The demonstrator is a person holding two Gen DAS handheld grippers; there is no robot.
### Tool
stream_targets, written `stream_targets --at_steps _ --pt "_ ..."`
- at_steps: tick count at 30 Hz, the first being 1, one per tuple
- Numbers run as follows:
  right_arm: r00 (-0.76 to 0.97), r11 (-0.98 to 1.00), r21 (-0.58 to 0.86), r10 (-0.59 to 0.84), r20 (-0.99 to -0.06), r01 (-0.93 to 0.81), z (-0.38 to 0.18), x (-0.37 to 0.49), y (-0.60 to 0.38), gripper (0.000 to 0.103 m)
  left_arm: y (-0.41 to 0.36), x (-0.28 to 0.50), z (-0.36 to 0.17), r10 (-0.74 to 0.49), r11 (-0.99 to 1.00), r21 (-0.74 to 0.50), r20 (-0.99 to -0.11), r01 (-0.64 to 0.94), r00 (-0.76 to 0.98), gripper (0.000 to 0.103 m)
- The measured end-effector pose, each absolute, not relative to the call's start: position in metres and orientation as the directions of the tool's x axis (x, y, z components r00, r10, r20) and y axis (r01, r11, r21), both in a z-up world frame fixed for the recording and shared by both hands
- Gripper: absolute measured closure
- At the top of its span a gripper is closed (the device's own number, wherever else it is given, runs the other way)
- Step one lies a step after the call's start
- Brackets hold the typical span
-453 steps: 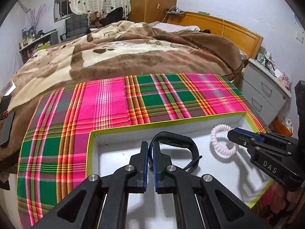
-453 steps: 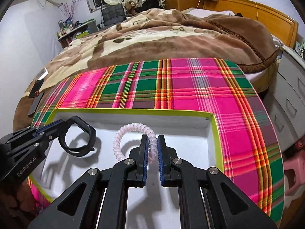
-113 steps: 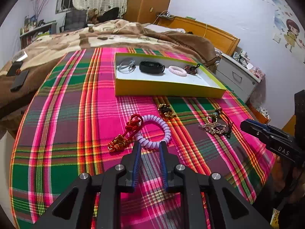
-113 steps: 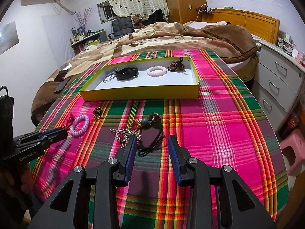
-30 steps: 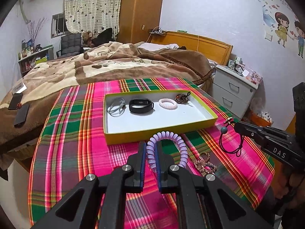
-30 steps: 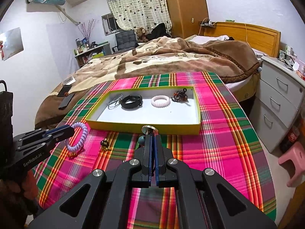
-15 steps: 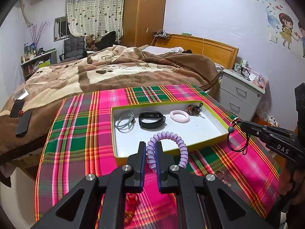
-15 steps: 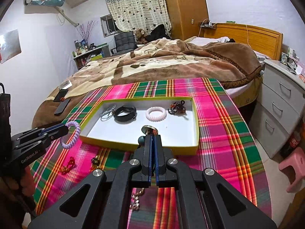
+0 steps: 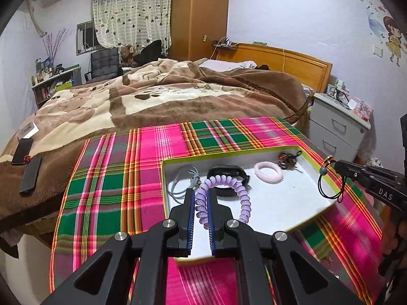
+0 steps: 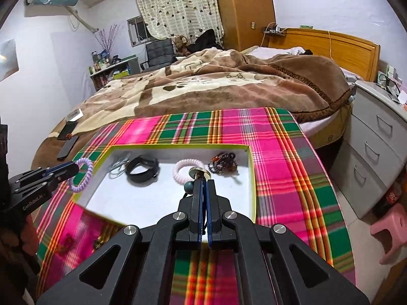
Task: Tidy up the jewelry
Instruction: 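Carry both held items into the yellow box and open both grippers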
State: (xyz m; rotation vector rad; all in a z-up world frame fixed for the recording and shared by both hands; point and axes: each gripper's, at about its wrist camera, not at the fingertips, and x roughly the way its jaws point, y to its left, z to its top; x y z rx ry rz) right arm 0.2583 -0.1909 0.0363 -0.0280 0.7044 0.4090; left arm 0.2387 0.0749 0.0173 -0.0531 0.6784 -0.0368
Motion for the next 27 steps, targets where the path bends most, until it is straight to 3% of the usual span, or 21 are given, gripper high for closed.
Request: stream_targets --at_steps 27 --pt "0.622 0.948 0.069 0.257 -0.74 -0.31 -0.015 0.328 -0.185 0.101 0.083 0.306 -0.031 0.003 1.0 -0.005 -0.725 -0.01 0.689 0.094"
